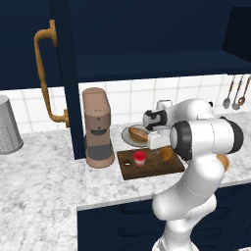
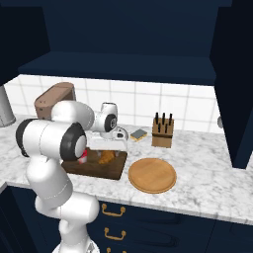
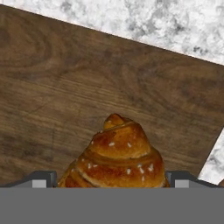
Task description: From the different types of pastries on the counter, select a croissant and place it on the cutting board. Then retrieve a jar of jam from the cabinet and place it alongside the croissant on the cutting board.
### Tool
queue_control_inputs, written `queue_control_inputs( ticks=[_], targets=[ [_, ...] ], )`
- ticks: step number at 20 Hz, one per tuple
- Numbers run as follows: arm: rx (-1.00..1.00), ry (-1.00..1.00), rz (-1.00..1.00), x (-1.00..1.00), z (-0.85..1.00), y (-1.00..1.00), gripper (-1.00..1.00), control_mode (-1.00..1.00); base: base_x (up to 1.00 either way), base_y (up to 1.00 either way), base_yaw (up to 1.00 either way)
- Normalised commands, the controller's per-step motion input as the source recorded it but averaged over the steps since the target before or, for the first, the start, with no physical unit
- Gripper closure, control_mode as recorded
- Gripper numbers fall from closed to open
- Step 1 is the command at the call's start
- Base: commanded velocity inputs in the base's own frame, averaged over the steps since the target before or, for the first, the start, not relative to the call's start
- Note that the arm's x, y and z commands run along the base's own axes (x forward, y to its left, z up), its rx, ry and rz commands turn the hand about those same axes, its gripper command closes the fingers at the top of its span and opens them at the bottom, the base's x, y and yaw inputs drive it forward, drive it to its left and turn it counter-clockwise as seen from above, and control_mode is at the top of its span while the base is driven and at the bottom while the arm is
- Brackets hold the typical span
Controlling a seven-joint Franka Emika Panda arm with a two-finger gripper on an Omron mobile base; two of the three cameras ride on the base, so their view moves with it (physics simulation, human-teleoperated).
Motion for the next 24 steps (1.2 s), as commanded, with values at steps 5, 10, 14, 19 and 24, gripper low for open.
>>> queue_control_inputs(
  ticks=[5,10,14,19,24],
  targets=[
    [0.0,-0.01,0.08,-0.11,-0.05,0.0,1.0,-1.0,0.0,0.0,0.0],
    [0.0,-0.01,0.07,-0.22,-0.05,0.0,1.0,-1.0,0.0,0.0,0.0],
    [0.0,0.0,0.05,-0.21,-0.05,0.0,1.0,-1.0,0.0,0.0,0.0],
    [0.0,0.0,0.05,0.0,-0.17,0.0,1.0,-1.0,0.0,0.0,0.0],
    [0.0,0.0,0.03,0.09,-0.26,0.0,1.0,-1.0,0.0,0.0,0.0]
  ],
)
